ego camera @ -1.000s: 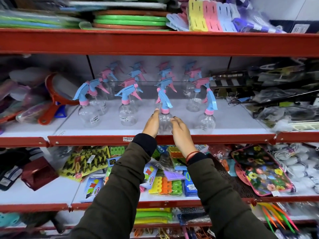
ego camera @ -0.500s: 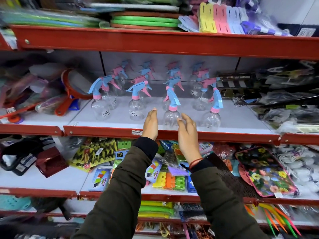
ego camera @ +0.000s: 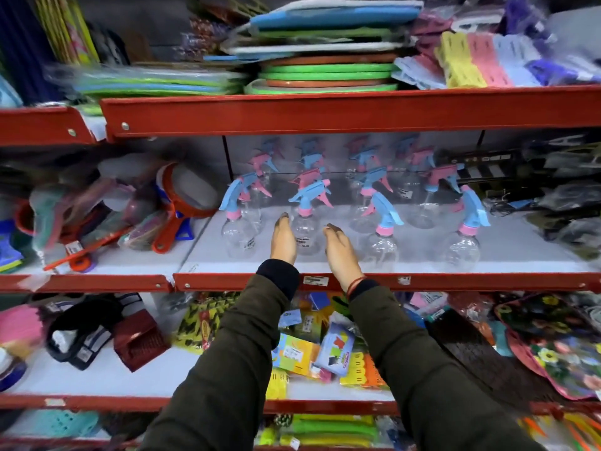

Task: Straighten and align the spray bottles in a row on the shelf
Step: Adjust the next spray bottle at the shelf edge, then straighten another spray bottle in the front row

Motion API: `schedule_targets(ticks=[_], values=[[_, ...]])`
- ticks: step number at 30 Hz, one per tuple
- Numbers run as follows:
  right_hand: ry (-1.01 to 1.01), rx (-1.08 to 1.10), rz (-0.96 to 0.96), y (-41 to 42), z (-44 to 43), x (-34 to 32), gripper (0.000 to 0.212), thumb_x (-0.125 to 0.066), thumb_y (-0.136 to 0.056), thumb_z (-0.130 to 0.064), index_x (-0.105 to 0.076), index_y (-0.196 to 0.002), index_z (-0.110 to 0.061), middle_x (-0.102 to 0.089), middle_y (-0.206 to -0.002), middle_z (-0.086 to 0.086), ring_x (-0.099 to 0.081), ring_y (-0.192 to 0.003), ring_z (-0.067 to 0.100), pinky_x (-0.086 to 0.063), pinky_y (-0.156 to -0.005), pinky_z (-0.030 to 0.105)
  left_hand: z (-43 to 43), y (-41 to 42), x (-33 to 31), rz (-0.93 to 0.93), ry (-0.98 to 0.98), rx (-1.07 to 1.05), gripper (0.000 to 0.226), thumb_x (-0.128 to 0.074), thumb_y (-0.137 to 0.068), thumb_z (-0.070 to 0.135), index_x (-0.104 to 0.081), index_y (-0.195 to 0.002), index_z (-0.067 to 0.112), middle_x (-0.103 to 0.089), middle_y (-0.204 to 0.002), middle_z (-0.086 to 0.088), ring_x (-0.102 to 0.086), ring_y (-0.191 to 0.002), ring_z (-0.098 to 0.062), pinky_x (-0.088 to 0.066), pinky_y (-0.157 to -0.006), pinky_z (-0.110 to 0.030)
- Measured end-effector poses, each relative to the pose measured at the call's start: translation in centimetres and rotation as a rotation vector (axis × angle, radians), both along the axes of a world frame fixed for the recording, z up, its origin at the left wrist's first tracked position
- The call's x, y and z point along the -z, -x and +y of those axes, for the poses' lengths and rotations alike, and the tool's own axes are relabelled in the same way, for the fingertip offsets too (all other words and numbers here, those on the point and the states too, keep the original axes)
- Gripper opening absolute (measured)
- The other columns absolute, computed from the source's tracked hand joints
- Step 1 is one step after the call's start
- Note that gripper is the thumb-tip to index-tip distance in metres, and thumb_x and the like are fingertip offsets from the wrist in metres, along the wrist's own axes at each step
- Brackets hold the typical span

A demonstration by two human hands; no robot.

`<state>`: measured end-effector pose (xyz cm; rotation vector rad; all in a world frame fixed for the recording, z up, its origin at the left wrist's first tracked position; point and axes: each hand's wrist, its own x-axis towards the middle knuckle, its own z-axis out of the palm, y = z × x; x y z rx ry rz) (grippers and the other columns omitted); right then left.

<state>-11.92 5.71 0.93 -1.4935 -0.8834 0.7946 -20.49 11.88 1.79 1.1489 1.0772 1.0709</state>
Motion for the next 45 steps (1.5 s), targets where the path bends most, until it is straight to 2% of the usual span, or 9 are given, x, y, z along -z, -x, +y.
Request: schedule_targets(ticks=[6, 12, 15, 22, 28, 33, 36, 40, 45], values=[[0.017, 0.033, -0.007, 1.4, 2.2, -0.1, 0.038, -0.032, -0.100, -0.026, -0.055, -0.128, -0.015, -0.057, -0.138, 0.011, -0.051, -0.128, 0.029, -0.038, -0.112, 0.039, 7.5, -1.3, 5.7, -0.011, 0.078, 0.137, 0.104, -0.038, -0.059, 0.077, -0.047, -0.142, 0.016, -0.050, -0.149, -0.008, -0.048, -0.136, -0.025, -0.031, -0.119, -0.044], [0.028, 0.035, -0.004, 2.1, 1.2, 0.5, 0.038, -0.036, -0.099, -0.029, -0.057, -0.127, -0.013, -0.060, -0.133, 0.010, -0.055, -0.123, 0.025, -0.039, -0.113, 0.042, 0.3, 2.1, 0.5, -0.002, 0.035, 0.203, 0.050, -0.025, -0.100, 0.048, -0.050, -0.131, 0.017, -0.059, -0.123, -0.002, -0.054, -0.115, -0.018, -0.037, -0.101, -0.029], [0.049, 0.026, -0.078, 2.5, 0.1, 0.7, 0.040, -0.033, -0.101, -0.015, -0.055, -0.132, -0.007, -0.057, -0.130, 0.007, -0.051, -0.113, 0.015, -0.038, -0.101, 0.025, -0.1, 2.3, 1.9, -0.025, 0.014, 0.200, 0.070, -0.028, -0.088, 0.061, -0.056, -0.127, 0.011, -0.063, -0.130, -0.008, -0.057, -0.123, -0.023, -0.039, -0.111, -0.038], [0.000, 0.059, -0.060, 3.9, -1.8, 1.0, 0.041, -0.036, -0.101, -0.024, -0.053, -0.134, -0.008, -0.055, -0.140, 0.009, -0.051, -0.123, 0.020, -0.036, -0.104, 0.028, -0.9, 2.7, 2.9, 0.046, -0.053, 0.236, 0.096, -0.025, -0.064, 0.074, -0.058, -0.130, 0.014, -0.064, -0.131, -0.012, -0.057, -0.124, -0.023, -0.035, -0.116, -0.043], [-0.096, 0.165, -0.121, 4.8, -4.0, 1.3, 0.040, -0.040, -0.100, -0.029, -0.053, -0.135, -0.016, -0.050, -0.142, 0.006, -0.048, -0.119, 0.011, -0.035, -0.105, 0.025, -4.1, 5.2, 0.6, 0.036, -0.082, 0.160, 0.053, -0.027, -0.102, 0.038, -0.037, -0.147, 0.012, -0.037, -0.156, -0.005, -0.032, -0.145, -0.017, -0.020, -0.116, -0.027], [-0.166, 0.127, -0.056, 8.0, -4.3, 1.6, 0.055, -0.044, -0.081, -0.053, -0.060, -0.126, -0.025, -0.057, -0.135, 0.003, -0.056, -0.124, 0.017, -0.043, -0.111, 0.046, -4.0, 7.4, 1.4, 0.044, -0.124, 0.089, 0.052, -0.029, -0.102, 0.036, -0.033, -0.150, 0.015, -0.030, -0.160, 0.000, -0.027, -0.148, -0.015, -0.016, -0.120, -0.028], [-0.143, 0.048, -0.001, 10.7, -3.2, 1.3, 0.062, -0.044, -0.075, -0.056, -0.058, -0.128, -0.027, -0.056, -0.138, 0.003, -0.054, -0.128, 0.019, -0.041, -0.113, 0.045, -3.6, 9.4, 1.3, 0.047, -0.156, 0.039, 0.051, -0.029, -0.103, 0.036, -0.033, -0.150, 0.016, -0.031, -0.159, 0.001, -0.027, -0.148, -0.014, -0.016, -0.110, -0.019], [-0.113, -0.030, -0.036, 13.3, -0.4, 0.9, 0.050, -0.045, -0.092, -0.040, -0.052, -0.137, -0.019, -0.051, -0.146, 0.004, -0.047, -0.135, 0.019, -0.034, -0.118, 0.041, -1.6, 11.7, 1.1, 0.081, -0.183, -0.032, 0.054, -0.026, -0.103, 0.036, -0.028, -0.152, 0.012, -0.026, -0.162, -0.003, -0.022, -0.150, -0.016, -0.013, -0.123, -0.029], [-0.030, -0.037, -0.073, 14.7, 4.6, 0.2, 0.051, -0.037, -0.101, -0.034, -0.040, -0.147, -0.011, -0.040, -0.155, 0.007, -0.039, -0.142, 0.023, -0.027, -0.110, 0.026, 3.2, 13.8, 0.4, 0.097, -0.137, -0.071, 0.057, -0.025, -0.103, 0.036, -0.024, -0.153, 0.009, -0.021, -0.164, -0.006, -0.020, -0.151, -0.019, -0.013, -0.121, -0.030]])
